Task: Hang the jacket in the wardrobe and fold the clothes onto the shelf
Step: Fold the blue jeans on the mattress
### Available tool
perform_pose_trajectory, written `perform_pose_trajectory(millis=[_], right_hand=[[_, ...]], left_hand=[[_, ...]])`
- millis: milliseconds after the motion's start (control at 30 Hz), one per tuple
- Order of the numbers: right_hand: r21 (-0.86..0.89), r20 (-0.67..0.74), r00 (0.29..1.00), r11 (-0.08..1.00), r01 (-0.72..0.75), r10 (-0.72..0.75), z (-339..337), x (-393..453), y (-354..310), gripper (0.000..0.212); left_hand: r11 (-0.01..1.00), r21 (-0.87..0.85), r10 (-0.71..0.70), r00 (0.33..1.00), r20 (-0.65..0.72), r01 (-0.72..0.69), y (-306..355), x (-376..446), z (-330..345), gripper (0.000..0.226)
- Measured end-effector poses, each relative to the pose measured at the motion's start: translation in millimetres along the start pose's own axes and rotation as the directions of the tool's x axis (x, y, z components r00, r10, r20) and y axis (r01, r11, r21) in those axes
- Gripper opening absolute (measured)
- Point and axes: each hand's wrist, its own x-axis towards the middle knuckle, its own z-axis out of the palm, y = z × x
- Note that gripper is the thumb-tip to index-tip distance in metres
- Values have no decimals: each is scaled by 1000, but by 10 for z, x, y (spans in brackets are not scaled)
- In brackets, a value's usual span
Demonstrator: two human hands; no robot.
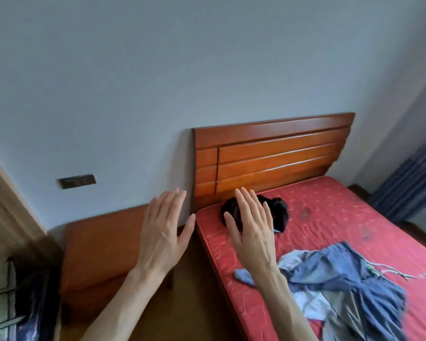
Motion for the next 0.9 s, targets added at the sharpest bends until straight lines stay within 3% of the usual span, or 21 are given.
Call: perform_pose_trajectory(millis=[267, 533, 900], right_hand=[[-148, -128, 963, 955, -256, 239, -1063, -889, 1109, 58], [-222, -272, 858, 839, -497, 436, -1680, -1470, 2053, 59], [-293, -426, 716, 664, -688, 554, -1953, -1306, 3392, 59]], left_hand=[[961, -210, 210, 968, 136, -179, 1490, -194, 780, 60], [844, -414, 439, 883, 166, -341, 2637, -151, 1565, 61], [702, -545, 629, 757, 175, -457, 3628, 584, 3003, 60]])
